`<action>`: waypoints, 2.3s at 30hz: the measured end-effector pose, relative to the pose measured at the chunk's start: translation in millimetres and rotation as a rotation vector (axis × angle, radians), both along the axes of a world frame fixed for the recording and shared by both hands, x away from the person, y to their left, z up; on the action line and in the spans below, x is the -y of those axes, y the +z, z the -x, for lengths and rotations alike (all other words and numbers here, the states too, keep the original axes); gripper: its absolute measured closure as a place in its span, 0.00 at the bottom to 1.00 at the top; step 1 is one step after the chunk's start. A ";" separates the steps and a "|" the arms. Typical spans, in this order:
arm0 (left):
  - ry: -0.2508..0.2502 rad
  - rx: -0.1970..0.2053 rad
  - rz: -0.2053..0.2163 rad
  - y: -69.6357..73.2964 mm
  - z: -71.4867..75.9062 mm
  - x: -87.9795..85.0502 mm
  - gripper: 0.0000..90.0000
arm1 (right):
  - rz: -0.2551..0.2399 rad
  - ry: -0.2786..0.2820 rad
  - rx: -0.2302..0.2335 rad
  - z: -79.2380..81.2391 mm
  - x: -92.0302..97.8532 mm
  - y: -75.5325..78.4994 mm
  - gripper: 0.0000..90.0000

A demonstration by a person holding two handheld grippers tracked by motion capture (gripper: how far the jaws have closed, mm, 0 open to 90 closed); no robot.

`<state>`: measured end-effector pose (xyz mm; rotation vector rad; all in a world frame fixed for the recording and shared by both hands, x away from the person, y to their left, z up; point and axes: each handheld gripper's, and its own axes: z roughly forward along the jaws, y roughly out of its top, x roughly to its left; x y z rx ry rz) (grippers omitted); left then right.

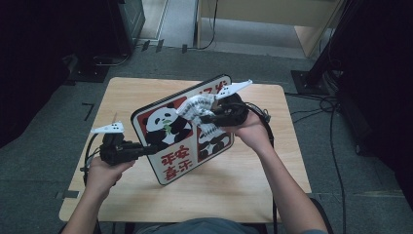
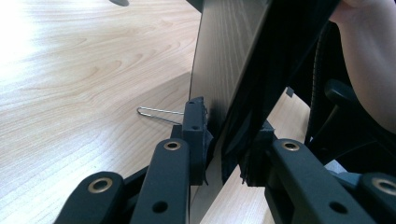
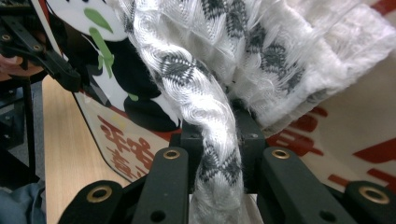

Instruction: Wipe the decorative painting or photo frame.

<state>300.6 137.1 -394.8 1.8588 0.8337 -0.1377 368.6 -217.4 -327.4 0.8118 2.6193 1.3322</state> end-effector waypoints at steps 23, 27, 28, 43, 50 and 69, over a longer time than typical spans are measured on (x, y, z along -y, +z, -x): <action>-0.002 -0.012 0.000 0.0 -0.4 -0.4 0.84 | 0.040 -0.008 -0.047 5.6 4.3 -26.1 0.87; -0.002 -0.013 0.001 -0.2 -0.7 -0.6 0.84 | 0.038 -0.009 -0.045 7.3 5.3 -33.3 0.87; -0.002 -0.013 0.000 -0.1 -0.7 -0.6 0.84 | 0.040 -0.005 -0.045 7.6 5.2 -35.3 0.87; -0.004 -0.018 0.002 -0.3 -0.7 -0.8 0.83 | 0.062 -0.012 -0.060 13.8 4.9 -54.9 0.87; -0.003 -0.018 0.003 -0.5 -0.7 -0.9 0.83 | 0.081 -0.012 -0.088 16.0 4.4 -65.3 0.86; -0.007 -0.021 0.006 -0.8 -0.9 -1.0 0.83 | 0.096 -0.004 -0.148 22.7 5.2 -100.8 0.86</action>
